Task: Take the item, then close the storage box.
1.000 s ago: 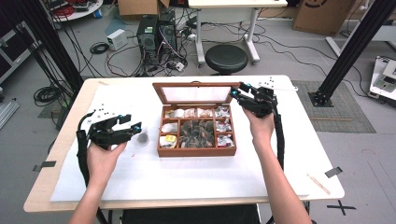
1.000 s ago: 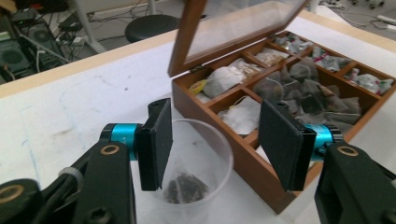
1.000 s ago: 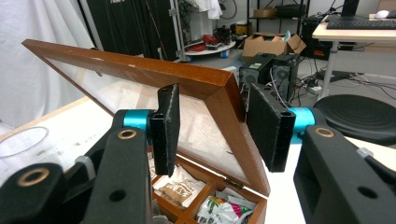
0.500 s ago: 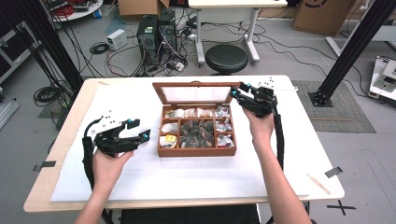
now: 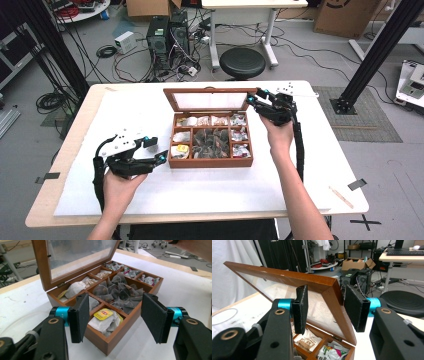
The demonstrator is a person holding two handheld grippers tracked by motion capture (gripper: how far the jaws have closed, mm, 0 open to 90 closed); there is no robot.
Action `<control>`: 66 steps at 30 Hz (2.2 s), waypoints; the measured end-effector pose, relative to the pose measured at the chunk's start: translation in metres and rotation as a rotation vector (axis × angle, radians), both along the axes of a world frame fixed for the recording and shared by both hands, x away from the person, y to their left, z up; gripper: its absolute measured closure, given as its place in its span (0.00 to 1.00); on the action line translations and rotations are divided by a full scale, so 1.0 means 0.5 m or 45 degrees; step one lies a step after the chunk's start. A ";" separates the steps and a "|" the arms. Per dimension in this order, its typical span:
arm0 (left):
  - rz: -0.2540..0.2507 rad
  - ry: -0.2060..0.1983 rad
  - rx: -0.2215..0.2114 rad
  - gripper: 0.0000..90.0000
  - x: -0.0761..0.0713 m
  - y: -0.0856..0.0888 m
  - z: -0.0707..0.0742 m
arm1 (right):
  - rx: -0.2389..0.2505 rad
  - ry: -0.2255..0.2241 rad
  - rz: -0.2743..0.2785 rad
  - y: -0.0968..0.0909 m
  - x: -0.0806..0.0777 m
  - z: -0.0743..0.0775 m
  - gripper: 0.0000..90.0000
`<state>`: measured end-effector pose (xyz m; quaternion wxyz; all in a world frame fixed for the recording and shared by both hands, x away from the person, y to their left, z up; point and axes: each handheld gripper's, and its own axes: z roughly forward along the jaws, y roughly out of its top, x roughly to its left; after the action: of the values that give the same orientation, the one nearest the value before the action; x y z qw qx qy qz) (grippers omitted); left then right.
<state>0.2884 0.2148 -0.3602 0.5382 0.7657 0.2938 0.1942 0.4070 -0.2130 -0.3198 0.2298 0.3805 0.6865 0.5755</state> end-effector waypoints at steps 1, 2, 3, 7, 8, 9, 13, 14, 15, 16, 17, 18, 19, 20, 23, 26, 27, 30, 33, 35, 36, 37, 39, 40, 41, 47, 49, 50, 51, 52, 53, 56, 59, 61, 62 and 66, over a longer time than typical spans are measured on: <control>-0.002 -0.003 0.001 0.45 -0.002 0.001 -0.001 | -0.002 -0.002 -0.001 0.000 0.000 0.000 0.61; -0.001 -0.004 0.003 0.45 -0.003 0.002 -0.001 | -0.003 -0.002 0.000 0.000 0.000 0.000 0.61; -0.002 -0.003 -0.004 0.45 -0.005 0.003 -0.001 | -0.003 -0.002 0.000 0.000 0.000 0.000 0.61; -0.005 -0.006 -0.023 0.44 -0.011 0.009 0.000 | -0.004 -0.001 0.000 0.001 -0.001 0.000 0.60; -0.004 -0.012 -0.022 0.44 -0.013 0.011 0.000 | -0.004 -0.001 0.000 0.001 -0.001 0.000 0.60; -0.006 -0.010 -0.034 0.44 -0.015 0.016 -0.002 | -0.004 0.003 0.000 0.001 -0.002 0.001 0.60; -0.003 -0.008 -0.033 0.44 -0.019 0.024 -0.005 | -0.012 0.001 0.002 0.001 -0.003 0.001 0.60; -0.004 -0.008 -0.034 0.44 -0.020 0.027 -0.006 | -0.012 0.001 0.002 0.001 -0.003 0.001 0.60; -0.002 -0.009 -0.034 0.44 -0.021 0.030 -0.006 | -0.012 0.002 0.002 0.001 -0.003 0.001 0.60; -0.001 -0.005 -0.037 0.44 -0.022 0.033 -0.007 | -0.010 0.003 0.004 0.001 -0.004 0.000 0.60; 0.000 -0.007 -0.038 0.44 -0.023 0.036 -0.008 | -0.010 0.003 0.004 0.001 -0.004 0.000 0.60; 0.003 -0.007 -0.039 0.44 -0.024 0.039 -0.008 | -0.010 0.004 0.003 0.001 -0.004 0.000 0.60; 0.006 -0.007 -0.043 0.44 -0.025 0.042 -0.009 | -0.010 0.006 0.000 0.001 -0.005 0.000 0.60; 0.006 -0.007 -0.044 0.44 -0.026 0.045 -0.009 | -0.010 0.006 0.000 0.001 -0.005 0.000 0.60; 0.011 -0.014 -0.050 0.44 -0.030 0.052 -0.011 | -0.013 0.010 0.001 0.001 -0.008 0.000 0.60; 0.014 -0.017 -0.052 0.44 -0.034 0.057 -0.013 | -0.022 0.011 0.004 0.001 -0.009 0.000 0.60; 0.020 -0.018 -0.057 0.44 -0.035 0.058 -0.015 | -0.027 0.009 0.001 0.002 -0.010 0.000 0.60; 0.019 -0.020 -0.060 0.43 -0.036 0.061 -0.017 | -0.047 0.012 0.000 0.004 -0.014 0.002 0.59; 0.007 -0.009 -0.063 0.43 -0.036 0.062 -0.016 | -0.054 0.016 -0.001 0.004 -0.016 0.002 0.59; -0.002 -0.014 -0.058 0.43 -0.038 0.060 -0.013 | -0.064 0.020 -0.003 0.004 -0.018 0.003 0.59; -0.005 -0.017 -0.058 0.43 -0.039 0.058 -0.012 | -0.068 0.022 -0.005 0.004 -0.019 0.004 0.59; -0.010 -0.020 -0.057 0.43 -0.040 0.057 -0.011 | -0.073 0.024 -0.005 0.004 -0.020 0.004 0.59; -0.036 -0.022 -0.067 0.43 -0.041 0.056 -0.010 | -0.083 0.027 -0.008 0.005 -0.023 0.005 0.58; -0.050 -0.032 -0.076 0.43 -0.042 0.055 -0.011 | -0.085 0.028 -0.007 0.005 -0.025 0.005 0.57; -0.058 -0.040 -0.082 0.43 -0.043 0.055 -0.011 | -0.096 0.025 -0.005 0.006 -0.027 0.006 0.58; -0.080 -0.064 -0.110 0.44 -0.049 0.054 -0.007 | -0.099 0.037 -0.006 0.006 -0.031 0.005 0.57; -0.089 -0.065 -0.121 0.44 -0.051 0.053 -0.007 | -0.098 0.039 -0.008 0.005 -0.033 0.004 0.55; -0.093 -0.068 -0.122 0.44 -0.052 0.052 -0.007 | -0.095 0.046 -0.010 0.004 -0.036 0.001 0.53; -0.096 -0.069 -0.121 0.44 -0.053 0.052 -0.007 | -0.095 0.046 -0.010 0.004 -0.036 0.001 0.53; -0.097 -0.068 -0.121 0.44 -0.053 0.051 -0.007 | -0.093 0.049 -0.010 0.004 -0.037 0.000 0.53; -0.099 -0.066 -0.117 0.44 -0.054 0.050 -0.007 | -0.094 0.065 -0.008 0.003 -0.039 0.000 0.51; -0.096 -0.064 -0.115 0.44 -0.054 0.050 -0.007 | -0.105 0.075 -0.014 0.004 -0.043 0.001 0.51; -0.090 -0.063 -0.117 0.44 -0.055 0.052 -0.007 | -0.126 0.088 -0.025 0.005 -0.051 0.001 0.49; -0.089 -0.062 -0.118 0.44 -0.055 0.052 -0.006 | -0.124 0.091 -0.028 0.005 -0.052 0.000 0.49; -0.088 -0.061 -0.118 0.44 -0.055 0.051 -0.006 | -0.107 0.106 -0.024 0.002 -0.054 -0.005 0.48; -0.087 -0.058 -0.113 0.44 -0.056 0.050 -0.006 | -0.103 0.138 -0.024 -0.001 -0.057 -0.016 0.46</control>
<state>0.2602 0.2396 -0.3633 0.5845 0.7460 0.2636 0.1799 0.3787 -0.2137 -0.3280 0.2127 0.4078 0.7172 0.5236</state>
